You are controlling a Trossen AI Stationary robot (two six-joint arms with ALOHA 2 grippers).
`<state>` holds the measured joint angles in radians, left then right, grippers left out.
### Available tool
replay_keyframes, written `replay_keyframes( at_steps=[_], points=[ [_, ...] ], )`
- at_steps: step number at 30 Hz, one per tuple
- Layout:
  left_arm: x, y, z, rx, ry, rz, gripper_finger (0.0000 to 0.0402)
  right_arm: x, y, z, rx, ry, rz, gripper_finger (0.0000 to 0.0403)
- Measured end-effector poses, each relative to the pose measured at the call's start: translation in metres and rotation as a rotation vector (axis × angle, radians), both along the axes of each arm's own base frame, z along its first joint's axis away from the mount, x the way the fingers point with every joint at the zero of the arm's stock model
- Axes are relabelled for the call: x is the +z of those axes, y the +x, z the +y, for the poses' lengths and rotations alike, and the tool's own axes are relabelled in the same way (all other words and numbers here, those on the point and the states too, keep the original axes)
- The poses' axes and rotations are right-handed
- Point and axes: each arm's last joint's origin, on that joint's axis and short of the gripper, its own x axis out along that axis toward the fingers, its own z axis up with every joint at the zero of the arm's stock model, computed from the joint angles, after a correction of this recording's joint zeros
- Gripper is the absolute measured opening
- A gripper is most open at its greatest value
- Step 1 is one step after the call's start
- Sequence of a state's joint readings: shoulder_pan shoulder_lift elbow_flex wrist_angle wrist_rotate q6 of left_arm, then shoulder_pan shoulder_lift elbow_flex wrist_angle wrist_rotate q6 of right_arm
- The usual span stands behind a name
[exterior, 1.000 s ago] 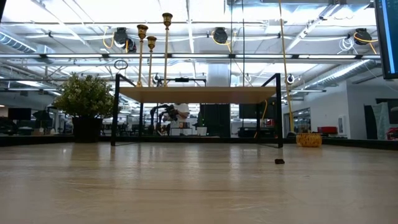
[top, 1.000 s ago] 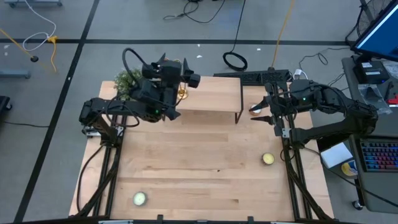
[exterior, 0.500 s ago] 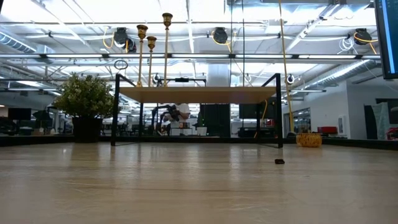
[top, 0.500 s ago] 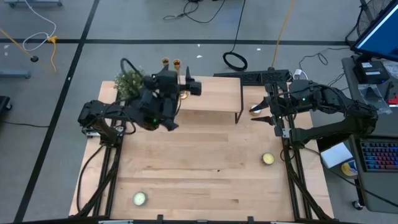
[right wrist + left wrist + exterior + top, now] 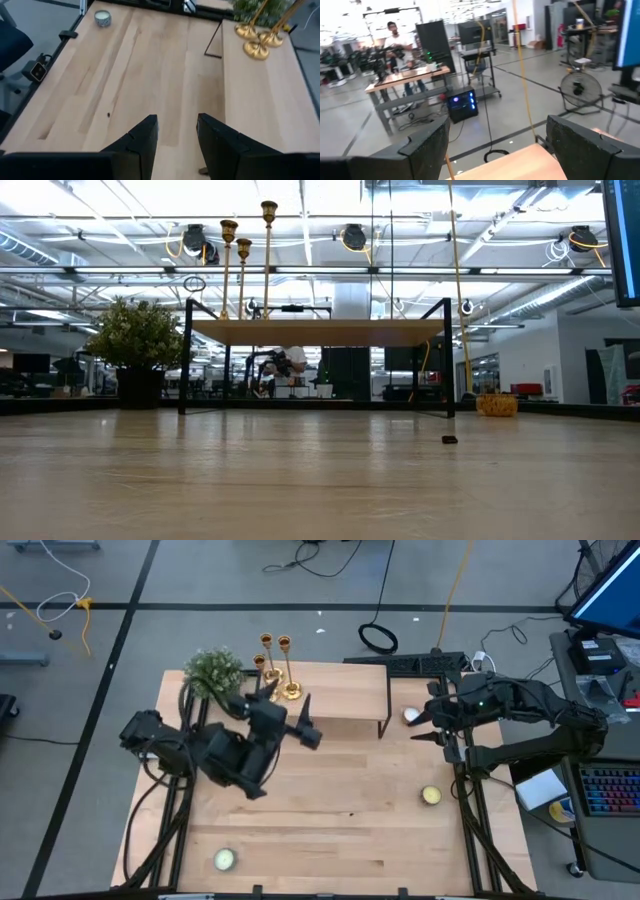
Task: Pick & Place candle stick holders
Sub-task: Put the orange scented candle on the shelf
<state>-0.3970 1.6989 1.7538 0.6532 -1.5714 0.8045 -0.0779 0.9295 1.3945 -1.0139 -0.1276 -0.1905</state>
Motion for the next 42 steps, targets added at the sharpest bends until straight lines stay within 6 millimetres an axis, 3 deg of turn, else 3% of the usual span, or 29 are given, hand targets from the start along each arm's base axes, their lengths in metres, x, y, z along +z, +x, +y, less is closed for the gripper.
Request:
replay_keyframes(
  at_steps=[15, 21, 27, 31, 36, 42],
  points=[
    [-0.003, -0.015, -0.044, -0.133, 0.030, 0.060, 0.0326, -0.018, -0.017, 0.001, -0.178, 0.219, 0.269, 0.0130],
    [-0.007, -0.015, -0.051, -0.150, 0.035, 0.068, 0.0326, -0.022, -0.022, 0.002, -0.265, 0.299, 0.353, 0.0130],
    [-0.024, -0.008, -0.054, -0.149, 0.050, 0.097, 0.0326, -0.022, -0.023, 0.002, -0.305, 0.338, 0.359, 0.0130],
    [-0.036, -0.005, -0.055, -0.171, 0.068, 0.122, 0.0326, -0.022, -0.023, 0.002, -0.323, 0.355, 0.361, 0.0130],
    [-0.051, 0.002, -0.048, -0.355, 0.061, 0.146, 0.0326, -0.022, -0.023, 0.002, -0.327, 0.360, 0.361, 0.0130],
    [-0.059, -0.005, -0.018, -0.612, -0.167, 0.167, 0.0326, -0.022, -0.023, 0.002, -0.327, 0.360, 0.361, 0.0130]
  ],
)
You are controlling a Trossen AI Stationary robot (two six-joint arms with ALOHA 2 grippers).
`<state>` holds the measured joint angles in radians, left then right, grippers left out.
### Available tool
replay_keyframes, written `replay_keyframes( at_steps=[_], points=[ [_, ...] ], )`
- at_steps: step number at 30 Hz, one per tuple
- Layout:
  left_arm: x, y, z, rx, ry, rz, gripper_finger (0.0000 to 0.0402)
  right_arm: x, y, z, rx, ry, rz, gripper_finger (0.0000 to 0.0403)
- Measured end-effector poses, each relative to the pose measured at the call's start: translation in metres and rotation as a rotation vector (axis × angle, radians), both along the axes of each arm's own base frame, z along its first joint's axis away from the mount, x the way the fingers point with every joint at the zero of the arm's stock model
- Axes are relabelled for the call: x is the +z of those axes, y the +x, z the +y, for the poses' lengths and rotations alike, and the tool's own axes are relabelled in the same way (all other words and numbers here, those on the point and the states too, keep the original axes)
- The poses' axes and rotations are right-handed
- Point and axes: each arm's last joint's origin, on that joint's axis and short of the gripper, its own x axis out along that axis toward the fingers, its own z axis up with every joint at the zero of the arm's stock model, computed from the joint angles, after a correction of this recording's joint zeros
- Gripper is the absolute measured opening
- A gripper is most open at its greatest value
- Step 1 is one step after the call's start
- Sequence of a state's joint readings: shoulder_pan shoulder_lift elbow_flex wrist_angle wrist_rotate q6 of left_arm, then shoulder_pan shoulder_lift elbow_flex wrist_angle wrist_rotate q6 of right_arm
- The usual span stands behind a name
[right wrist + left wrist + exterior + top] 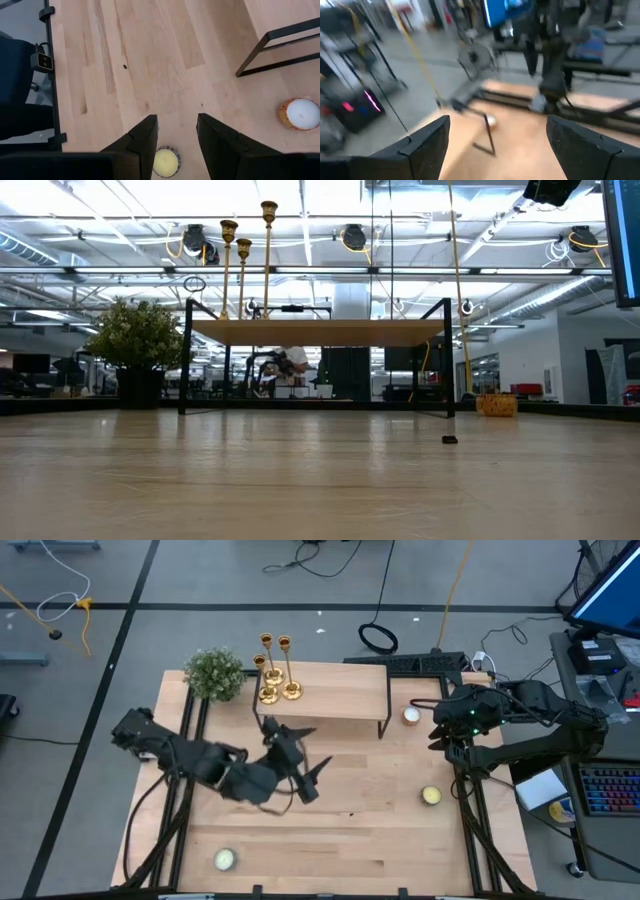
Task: Pick & Place candle stick holders
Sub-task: Put the orange scented candle on the shelf
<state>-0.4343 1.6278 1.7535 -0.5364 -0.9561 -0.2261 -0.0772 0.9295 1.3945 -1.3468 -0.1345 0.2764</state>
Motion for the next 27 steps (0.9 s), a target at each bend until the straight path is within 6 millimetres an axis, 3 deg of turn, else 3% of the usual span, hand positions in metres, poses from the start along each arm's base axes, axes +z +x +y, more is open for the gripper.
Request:
replay_keyframes(
  at_steps=[4, 16, 21, 27],
  points=[
    [-0.004, -0.008, 0.014, 0.013, -0.093, 0.053, 0.0326, -0.001, -0.001, 0.000, 0.000, 0.001, 0.014, 0.0130],
    [-0.012, -0.028, 0.019, 0.068, -0.168, 0.146, 0.0326, -0.006, -0.003, 0.000, -0.059, 0.040, 0.069, 0.0130],
    [-0.024, -0.029, 0.018, 0.112, -0.205, 0.152, 0.0326, -0.027, 0.004, -0.001, -0.106, 0.051, 0.130, 0.0130],
    [-0.044, -0.041, 0.012, 0.155, -0.258, 0.115, 0.0326, -0.062, 0.011, -0.006, -0.221, -0.055, 0.233, 0.0130]
  ],
)
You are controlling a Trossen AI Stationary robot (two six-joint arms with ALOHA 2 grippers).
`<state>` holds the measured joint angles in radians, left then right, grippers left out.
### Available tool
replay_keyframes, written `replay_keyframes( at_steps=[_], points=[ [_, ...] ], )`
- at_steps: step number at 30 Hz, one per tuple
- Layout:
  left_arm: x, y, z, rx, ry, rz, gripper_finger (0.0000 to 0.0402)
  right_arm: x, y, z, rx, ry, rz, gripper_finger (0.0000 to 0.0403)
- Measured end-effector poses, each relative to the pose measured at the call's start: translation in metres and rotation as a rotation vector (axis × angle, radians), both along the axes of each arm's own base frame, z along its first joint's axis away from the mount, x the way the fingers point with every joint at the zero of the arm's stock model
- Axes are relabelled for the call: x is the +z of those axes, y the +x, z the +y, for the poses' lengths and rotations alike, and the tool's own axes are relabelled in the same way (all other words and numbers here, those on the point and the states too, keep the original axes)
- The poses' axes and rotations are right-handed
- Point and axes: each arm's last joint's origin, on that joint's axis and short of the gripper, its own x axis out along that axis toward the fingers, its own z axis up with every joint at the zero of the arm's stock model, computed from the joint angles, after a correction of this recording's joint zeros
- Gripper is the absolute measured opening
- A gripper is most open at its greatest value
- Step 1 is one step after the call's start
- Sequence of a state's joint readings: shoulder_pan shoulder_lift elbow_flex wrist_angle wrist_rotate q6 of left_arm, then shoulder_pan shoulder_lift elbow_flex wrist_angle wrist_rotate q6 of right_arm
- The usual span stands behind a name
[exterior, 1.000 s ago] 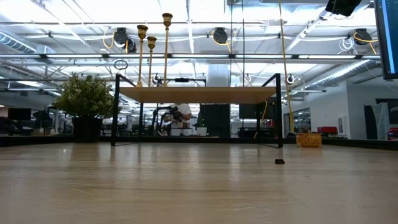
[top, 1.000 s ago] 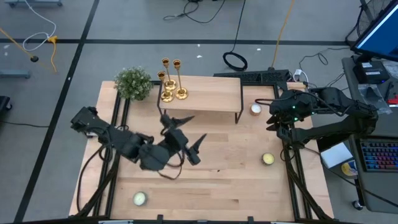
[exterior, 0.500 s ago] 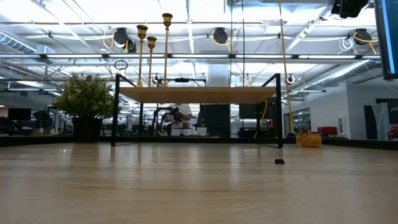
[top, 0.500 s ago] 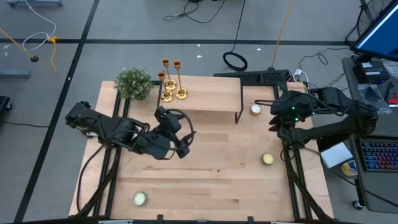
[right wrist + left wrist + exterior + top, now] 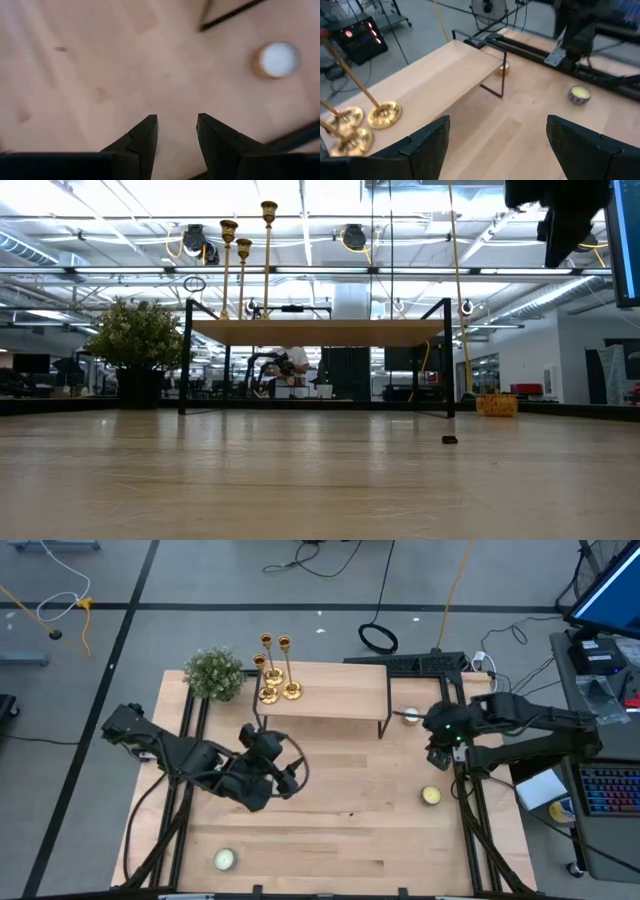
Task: Pick & Place candle stick holders
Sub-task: Put the orange scented candle on the shelf
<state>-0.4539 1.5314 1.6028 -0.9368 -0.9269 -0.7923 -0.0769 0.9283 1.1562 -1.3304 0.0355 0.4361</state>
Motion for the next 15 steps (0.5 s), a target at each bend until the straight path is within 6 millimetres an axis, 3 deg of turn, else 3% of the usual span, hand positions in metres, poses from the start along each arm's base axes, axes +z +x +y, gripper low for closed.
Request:
replay_keyframes(
  at_steps=[7, 15],
  points=[
    [-0.023, -0.024, -0.012, 0.049, -0.036, -0.071, 0.0326, -0.013, 0.002, -0.009, -0.106, -0.242, 0.045, 0.0130],
    [-0.045, -0.054, -0.026, 0.081, -0.069, -0.173, 0.0326, -0.013, 0.010, -0.021, -0.149, -0.276, 0.012, 0.0132]
  ],
)
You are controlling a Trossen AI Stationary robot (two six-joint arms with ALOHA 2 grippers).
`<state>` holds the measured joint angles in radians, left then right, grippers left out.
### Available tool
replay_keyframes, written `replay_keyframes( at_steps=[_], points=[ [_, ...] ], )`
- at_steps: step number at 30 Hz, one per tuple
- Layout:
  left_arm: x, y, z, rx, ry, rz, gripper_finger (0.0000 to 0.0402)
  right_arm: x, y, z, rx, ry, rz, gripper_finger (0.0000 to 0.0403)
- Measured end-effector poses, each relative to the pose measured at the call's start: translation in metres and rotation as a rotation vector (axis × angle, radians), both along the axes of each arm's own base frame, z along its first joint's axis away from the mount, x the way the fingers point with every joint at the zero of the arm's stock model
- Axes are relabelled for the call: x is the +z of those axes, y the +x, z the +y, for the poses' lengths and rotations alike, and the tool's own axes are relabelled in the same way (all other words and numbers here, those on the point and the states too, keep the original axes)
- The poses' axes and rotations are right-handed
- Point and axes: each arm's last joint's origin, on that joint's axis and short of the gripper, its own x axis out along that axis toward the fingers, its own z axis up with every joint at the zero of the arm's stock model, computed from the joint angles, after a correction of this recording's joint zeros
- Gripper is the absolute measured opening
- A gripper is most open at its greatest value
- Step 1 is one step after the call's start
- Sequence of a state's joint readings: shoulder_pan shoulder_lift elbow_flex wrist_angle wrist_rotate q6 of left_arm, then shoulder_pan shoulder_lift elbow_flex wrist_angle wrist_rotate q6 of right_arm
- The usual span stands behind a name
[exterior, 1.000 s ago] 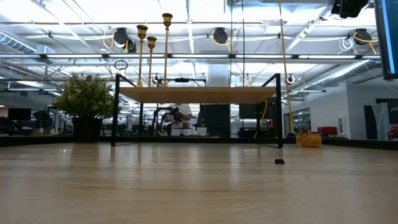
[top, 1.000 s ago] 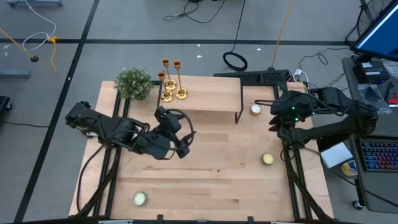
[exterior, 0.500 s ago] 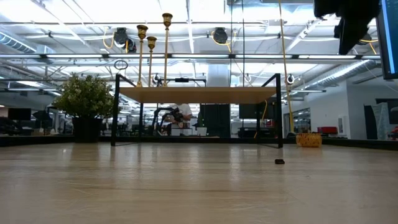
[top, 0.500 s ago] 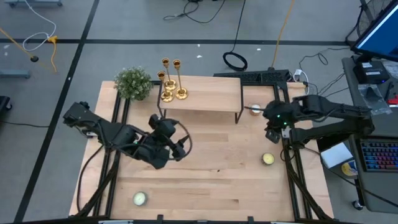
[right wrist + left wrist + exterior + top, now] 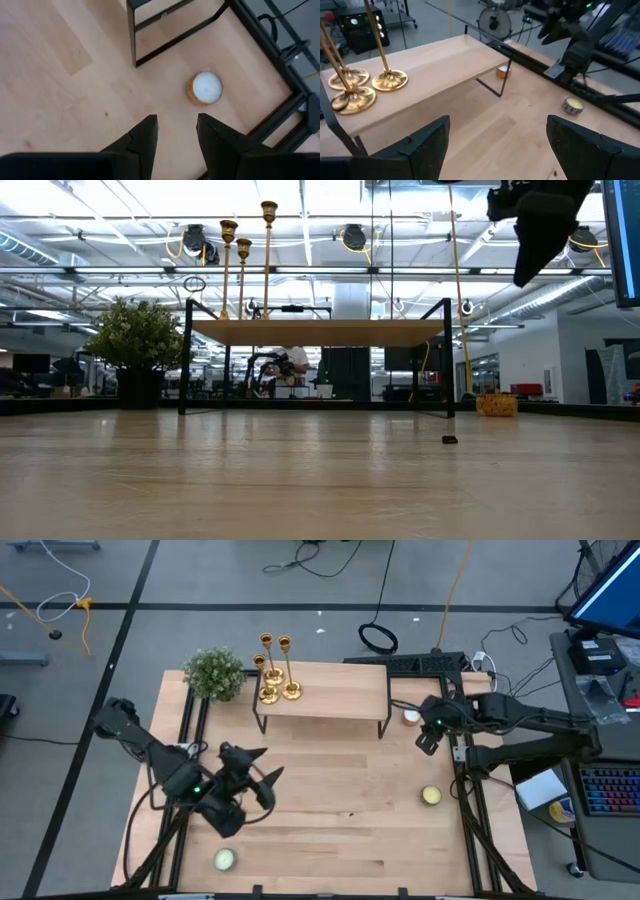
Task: Pick & Place candle stick holders
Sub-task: Put the orange scented candle on the shelf
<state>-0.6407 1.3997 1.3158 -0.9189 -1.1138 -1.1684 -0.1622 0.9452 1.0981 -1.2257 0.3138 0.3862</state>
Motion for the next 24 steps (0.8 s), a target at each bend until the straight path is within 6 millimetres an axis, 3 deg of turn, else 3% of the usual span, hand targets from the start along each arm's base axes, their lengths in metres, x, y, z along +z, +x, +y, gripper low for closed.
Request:
replay_keyframes(
  at_steps=[6, 18, 24],
  points=[
    [-0.014, -0.013, -0.009, -0.010, -0.002, -0.029, 0.0326, 0.000, 0.006, -0.011, 0.031, -0.043, 0.004, 0.0169],
    [-0.019, -0.025, -0.015, -0.011, -0.023, -0.030, 0.0326, -0.011, 0.017, -0.046, -0.031, -0.073, 0.098, 0.0327],
    [-0.020, -0.025, -0.014, -0.009, -0.022, -0.028, 0.0326, -0.020, 0.019, -0.065, -0.053, -0.060, 0.184, 0.0376]
  ],
)
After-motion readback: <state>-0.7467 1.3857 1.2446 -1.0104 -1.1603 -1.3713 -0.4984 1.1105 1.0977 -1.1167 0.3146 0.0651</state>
